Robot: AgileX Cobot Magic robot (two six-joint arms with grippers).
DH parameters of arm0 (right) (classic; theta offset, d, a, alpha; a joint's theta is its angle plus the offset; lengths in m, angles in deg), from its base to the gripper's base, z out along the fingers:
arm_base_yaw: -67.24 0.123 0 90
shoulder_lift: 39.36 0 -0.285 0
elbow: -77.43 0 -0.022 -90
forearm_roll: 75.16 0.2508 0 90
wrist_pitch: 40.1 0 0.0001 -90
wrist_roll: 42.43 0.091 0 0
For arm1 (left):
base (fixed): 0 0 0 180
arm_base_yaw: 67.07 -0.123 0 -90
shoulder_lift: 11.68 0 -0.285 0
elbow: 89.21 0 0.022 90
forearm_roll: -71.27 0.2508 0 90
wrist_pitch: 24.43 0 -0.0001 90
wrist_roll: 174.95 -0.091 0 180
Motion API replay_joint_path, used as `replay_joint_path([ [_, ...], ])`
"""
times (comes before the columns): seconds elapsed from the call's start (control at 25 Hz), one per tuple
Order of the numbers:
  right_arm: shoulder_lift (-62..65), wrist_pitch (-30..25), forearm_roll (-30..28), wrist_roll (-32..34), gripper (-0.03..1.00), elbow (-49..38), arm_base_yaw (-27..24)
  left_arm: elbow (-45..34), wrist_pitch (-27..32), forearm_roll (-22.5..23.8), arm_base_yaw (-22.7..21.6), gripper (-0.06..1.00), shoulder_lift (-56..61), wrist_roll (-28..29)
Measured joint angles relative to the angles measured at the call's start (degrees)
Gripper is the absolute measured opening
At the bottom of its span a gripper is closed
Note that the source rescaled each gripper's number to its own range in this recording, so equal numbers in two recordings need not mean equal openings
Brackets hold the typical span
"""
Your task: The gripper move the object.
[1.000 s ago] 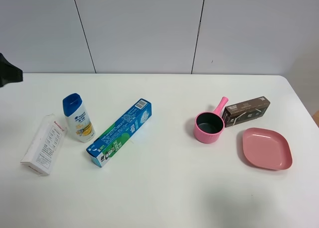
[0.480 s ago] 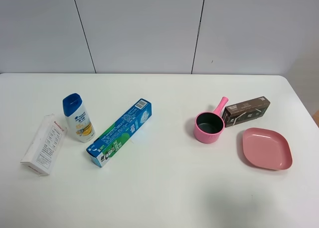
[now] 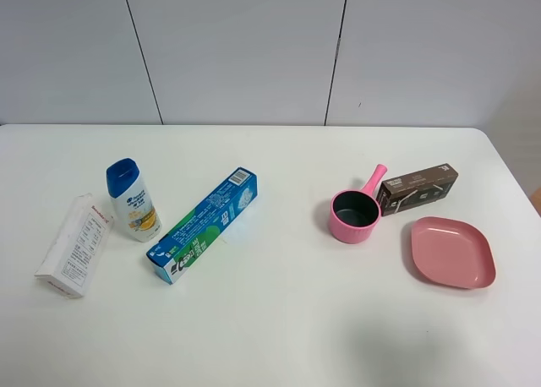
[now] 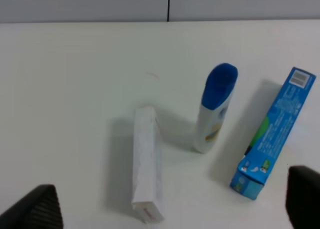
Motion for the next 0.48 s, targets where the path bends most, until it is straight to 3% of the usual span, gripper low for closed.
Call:
replay_joint_path([
  [0.24, 0.00, 0.00, 0.00, 0.00, 1.00, 0.00, 0.00, -9.02, -0.12, 0.00, 0.00, 0.89, 13.08, -0.25],
  [0.48, 0.00, 0.00, 0.00, 0.00, 1.00, 0.00, 0.00, -13.48, -0.51, 1.53, 0.00, 0.89, 14.72, -1.76],
])
